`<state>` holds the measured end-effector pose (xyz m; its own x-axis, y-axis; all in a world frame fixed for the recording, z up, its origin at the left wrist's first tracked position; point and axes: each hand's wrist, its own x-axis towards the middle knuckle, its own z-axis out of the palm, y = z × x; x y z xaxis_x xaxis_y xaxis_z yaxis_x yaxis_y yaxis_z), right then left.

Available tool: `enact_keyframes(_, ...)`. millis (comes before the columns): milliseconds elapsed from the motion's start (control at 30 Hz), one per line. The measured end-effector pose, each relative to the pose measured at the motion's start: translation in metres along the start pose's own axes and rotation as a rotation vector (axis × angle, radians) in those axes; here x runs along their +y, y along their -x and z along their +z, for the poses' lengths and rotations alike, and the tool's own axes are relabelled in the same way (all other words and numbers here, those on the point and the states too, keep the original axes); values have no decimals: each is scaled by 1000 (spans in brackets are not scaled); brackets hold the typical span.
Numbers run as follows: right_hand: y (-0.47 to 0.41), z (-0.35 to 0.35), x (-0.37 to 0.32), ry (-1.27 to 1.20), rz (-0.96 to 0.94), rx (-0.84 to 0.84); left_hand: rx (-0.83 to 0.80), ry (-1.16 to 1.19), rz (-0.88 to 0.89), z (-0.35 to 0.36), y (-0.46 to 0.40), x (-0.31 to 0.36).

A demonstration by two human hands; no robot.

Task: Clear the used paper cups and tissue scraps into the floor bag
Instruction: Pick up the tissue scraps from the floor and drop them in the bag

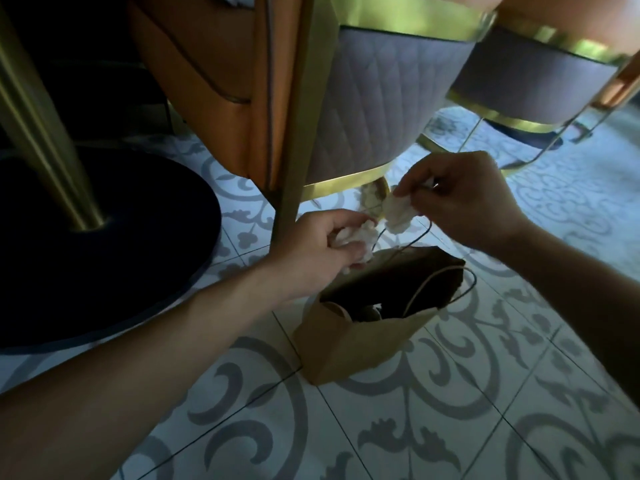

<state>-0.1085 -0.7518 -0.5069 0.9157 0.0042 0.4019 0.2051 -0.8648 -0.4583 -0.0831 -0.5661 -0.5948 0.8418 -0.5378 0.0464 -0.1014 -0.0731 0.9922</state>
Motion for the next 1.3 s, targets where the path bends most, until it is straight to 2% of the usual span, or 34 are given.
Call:
enact_keyframes(167, 10, -17, 18, 74, 65, -71, 96, -128, 73, 17, -19, -2)
enact_keyframes(333, 19, -15, 31, 172, 99, -238, 35, -405, 165, 20, -24, -16)
enact_keyframes(533, 24, 3, 38, 215, 189, -336, -5, -636, 248, 16, -15, -24)
enact_keyframes(867, 17, 23, 34, 101, 284, -490, -81, -1021, 200, 11, -9, -12)
enact_keyframes(1067, 14, 42, 24, -37, 322, -646, -133, -1073, 240, 4, -7, -9)
enact_keyframes(1300, 12, 55, 21, 53, 269, -713, -59, -906, 340, -21, -7, -10)
